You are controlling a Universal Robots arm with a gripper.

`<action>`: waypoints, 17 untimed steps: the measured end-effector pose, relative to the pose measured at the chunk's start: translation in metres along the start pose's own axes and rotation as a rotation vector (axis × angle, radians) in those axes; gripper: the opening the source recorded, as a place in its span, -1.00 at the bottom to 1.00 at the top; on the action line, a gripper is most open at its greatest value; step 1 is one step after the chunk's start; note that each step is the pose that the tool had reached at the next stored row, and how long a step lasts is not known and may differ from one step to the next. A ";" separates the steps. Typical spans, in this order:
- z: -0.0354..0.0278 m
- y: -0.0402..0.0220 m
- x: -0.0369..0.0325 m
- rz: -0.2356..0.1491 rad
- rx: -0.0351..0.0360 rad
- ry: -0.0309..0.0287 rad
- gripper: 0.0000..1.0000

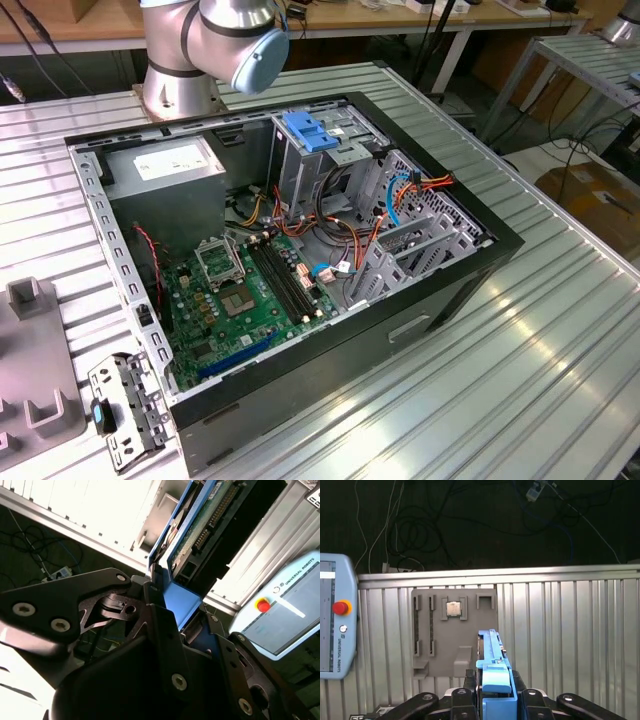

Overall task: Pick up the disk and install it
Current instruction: 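Pick up the disk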

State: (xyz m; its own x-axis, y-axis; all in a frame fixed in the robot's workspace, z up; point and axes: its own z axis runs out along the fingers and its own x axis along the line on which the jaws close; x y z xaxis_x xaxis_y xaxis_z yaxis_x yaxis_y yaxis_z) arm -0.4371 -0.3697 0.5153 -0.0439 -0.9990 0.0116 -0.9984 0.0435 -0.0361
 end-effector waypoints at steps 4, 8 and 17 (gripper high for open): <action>0.0001 -0.0033 -0.0001 0.000 0.0001 0.0000 -0.25; 0.0003 -0.0071 -0.0003 0.000 0.0000 -0.0001 -0.25; 0.0007 -0.0191 -0.0008 0.000 0.0000 0.0000 -0.25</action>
State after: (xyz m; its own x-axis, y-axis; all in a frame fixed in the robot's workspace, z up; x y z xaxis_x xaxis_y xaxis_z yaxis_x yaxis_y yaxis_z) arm -0.4179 -0.3697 0.5153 -0.0439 -0.9990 0.0116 -0.9984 0.0435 -0.0361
